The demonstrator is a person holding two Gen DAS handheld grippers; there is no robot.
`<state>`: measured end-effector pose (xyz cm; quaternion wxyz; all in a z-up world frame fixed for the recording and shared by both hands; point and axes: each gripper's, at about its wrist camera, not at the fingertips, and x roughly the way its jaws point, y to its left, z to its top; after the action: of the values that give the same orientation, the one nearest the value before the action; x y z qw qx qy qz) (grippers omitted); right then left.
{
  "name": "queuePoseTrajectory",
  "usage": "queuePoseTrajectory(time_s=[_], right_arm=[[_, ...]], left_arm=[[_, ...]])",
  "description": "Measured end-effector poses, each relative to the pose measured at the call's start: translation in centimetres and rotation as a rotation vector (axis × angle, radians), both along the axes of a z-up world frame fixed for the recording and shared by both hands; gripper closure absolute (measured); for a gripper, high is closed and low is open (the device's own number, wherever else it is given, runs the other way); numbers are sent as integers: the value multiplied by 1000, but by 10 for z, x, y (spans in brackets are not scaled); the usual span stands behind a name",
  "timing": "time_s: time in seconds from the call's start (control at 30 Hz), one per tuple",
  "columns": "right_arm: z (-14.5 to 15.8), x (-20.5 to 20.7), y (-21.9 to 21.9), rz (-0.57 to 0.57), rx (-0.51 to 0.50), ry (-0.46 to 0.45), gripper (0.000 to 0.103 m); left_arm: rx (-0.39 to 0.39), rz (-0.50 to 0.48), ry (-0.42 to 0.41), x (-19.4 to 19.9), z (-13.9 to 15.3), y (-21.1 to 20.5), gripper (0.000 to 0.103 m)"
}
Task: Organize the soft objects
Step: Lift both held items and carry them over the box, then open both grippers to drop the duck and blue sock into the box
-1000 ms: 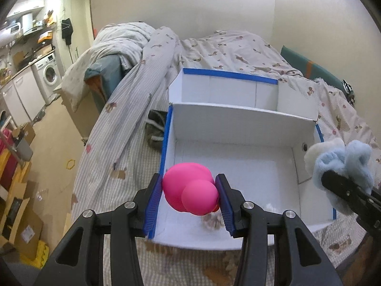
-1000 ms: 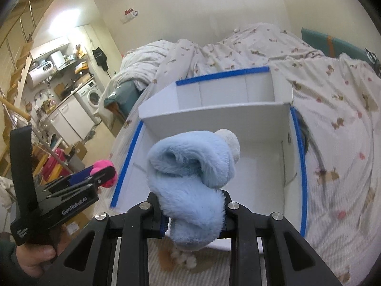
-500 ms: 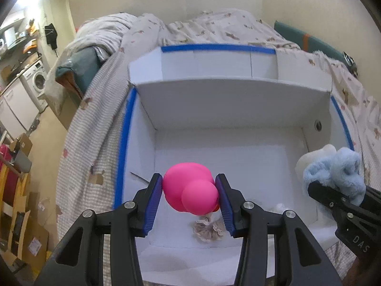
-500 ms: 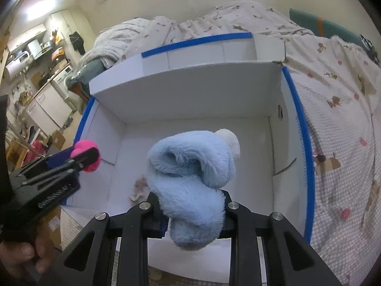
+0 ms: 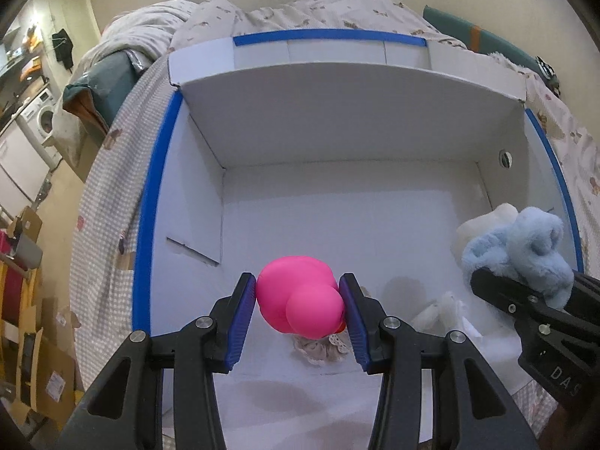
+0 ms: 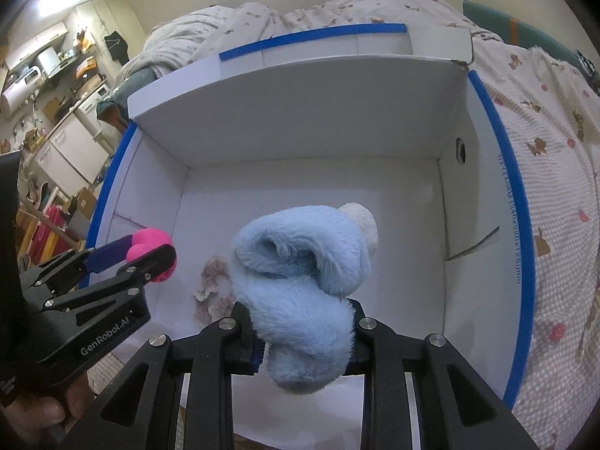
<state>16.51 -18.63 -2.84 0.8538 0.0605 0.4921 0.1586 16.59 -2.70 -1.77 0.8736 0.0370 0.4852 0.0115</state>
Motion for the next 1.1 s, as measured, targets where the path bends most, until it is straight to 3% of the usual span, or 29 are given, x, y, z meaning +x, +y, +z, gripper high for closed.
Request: queuePoseTrajectory(time_s=[0.6, 0.67, 0.8, 0.93, 1.1], right_arm=[[-2, 2, 3, 15, 26, 14, 70], [-1, 3, 3, 6, 25, 15, 58], [-1, 4, 3, -1, 12, 12, 56], [2, 3, 1, -15, 25, -2, 36], [7, 3, -5, -29, 74, -16, 14]], left_arm=[[-21, -12, 41, -4, -7, 0, 60], [-38, -23, 47, -4, -7, 0, 60], [-29, -18, 30, -5, -4, 1, 48], [-43, -16, 25, -6, -1, 2, 39], [-31, -1, 23, -6, 0, 3, 36]])
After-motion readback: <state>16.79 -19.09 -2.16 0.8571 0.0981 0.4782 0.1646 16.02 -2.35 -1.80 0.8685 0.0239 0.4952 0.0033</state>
